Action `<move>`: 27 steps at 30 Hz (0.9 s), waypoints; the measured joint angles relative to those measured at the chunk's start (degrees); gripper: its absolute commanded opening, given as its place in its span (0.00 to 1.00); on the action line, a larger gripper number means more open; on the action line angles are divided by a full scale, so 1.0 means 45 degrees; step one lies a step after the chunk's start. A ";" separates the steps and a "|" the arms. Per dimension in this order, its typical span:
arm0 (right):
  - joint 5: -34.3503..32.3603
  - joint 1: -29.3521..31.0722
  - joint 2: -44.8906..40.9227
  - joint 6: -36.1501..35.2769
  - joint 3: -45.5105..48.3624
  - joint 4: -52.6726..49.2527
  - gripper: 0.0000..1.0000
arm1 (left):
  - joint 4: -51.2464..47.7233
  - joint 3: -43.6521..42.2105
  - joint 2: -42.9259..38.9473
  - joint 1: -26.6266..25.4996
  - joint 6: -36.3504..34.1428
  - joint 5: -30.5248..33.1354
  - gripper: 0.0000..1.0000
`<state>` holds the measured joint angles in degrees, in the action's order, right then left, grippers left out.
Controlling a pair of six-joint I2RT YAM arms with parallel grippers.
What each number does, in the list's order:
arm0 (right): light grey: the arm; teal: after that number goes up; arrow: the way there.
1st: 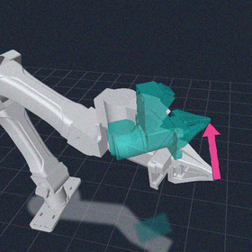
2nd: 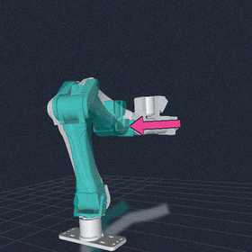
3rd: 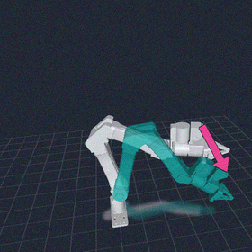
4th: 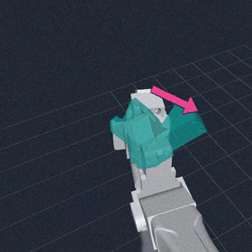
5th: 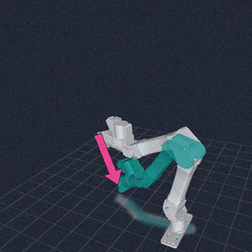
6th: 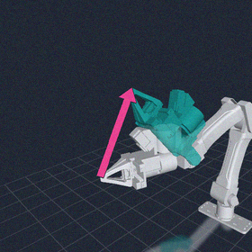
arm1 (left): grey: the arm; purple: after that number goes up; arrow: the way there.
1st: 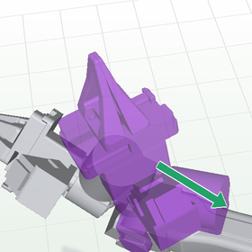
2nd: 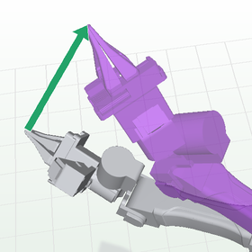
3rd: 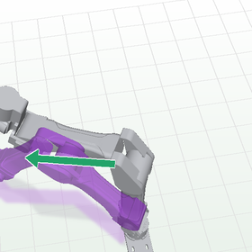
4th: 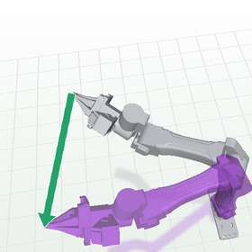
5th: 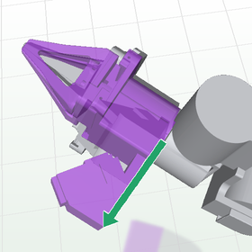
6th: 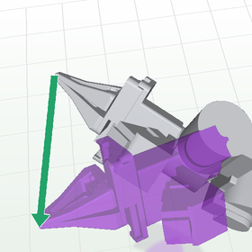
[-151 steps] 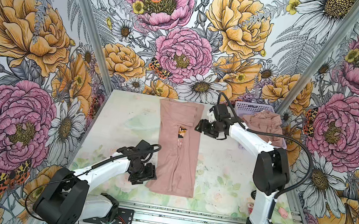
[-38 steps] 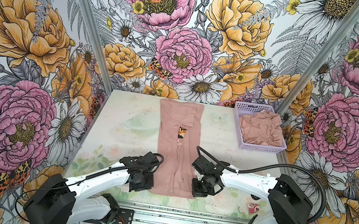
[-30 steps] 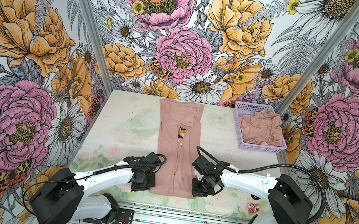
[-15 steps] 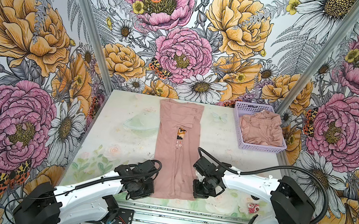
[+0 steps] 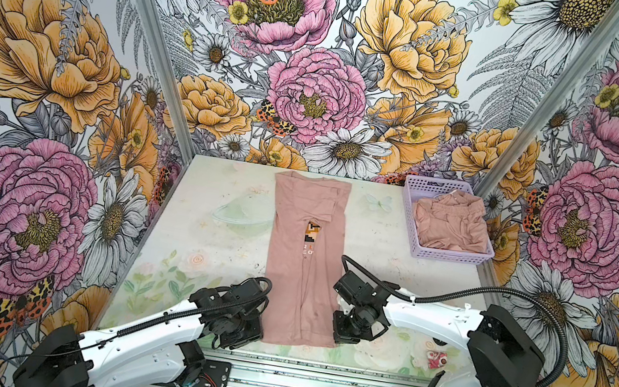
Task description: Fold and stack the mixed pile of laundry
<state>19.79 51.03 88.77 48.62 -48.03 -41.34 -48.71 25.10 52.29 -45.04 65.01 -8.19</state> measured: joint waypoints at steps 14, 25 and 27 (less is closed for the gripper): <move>-0.0005 -0.0068 -0.0015 -0.0015 0.0000 0.0000 0.15 | 0.0194 0.0505 0.0170 0.0913 -0.1219 0.0340 0.44; -0.0102 -0.0107 -0.0034 -0.0044 0.0000 0.0019 0.31 | 0.1200 0.0287 0.1321 0.0933 -0.1792 0.0189 0.45; -0.0102 -0.0107 -0.0010 -0.0049 0.0000 0.0039 0.31 | 0.1321 0.0136 0.1452 0.0933 -0.1826 0.0141 0.44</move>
<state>19.33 50.54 88.73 48.40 -48.03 -41.17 -42.76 25.71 58.83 -40.84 56.80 -7.55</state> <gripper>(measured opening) 0.307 0.445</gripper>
